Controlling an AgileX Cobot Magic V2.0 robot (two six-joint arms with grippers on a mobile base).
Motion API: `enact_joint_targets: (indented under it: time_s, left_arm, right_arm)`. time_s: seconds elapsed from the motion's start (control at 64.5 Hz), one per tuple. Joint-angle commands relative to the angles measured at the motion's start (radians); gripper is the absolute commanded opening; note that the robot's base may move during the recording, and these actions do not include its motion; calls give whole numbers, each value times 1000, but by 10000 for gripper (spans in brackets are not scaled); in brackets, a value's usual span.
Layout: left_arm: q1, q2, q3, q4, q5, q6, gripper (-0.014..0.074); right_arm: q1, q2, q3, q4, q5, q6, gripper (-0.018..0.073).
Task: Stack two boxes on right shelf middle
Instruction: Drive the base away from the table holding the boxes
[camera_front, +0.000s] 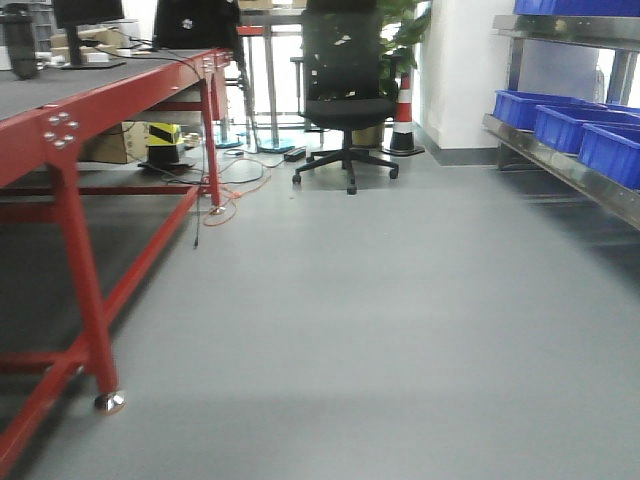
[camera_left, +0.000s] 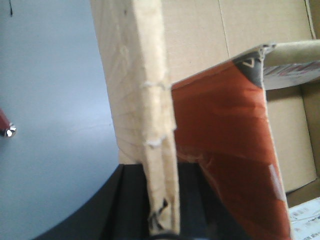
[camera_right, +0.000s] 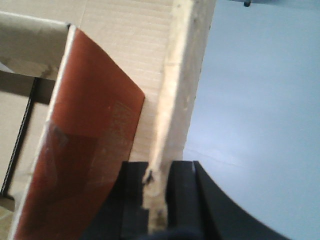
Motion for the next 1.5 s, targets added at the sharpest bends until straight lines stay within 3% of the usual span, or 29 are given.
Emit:
enact_joint_targets:
  time_s: [0.0,1.488]
  left_arm:
    - [-4,-16,-16,-11,-47,3,-111]
    - [-4,-16,-16,-11,-47,3,-111]
  right_arm:
    - [-7,-12,-13,-12,-47,-13,-154]
    - [-7,-12,-13,-12,-47,-13,-154]
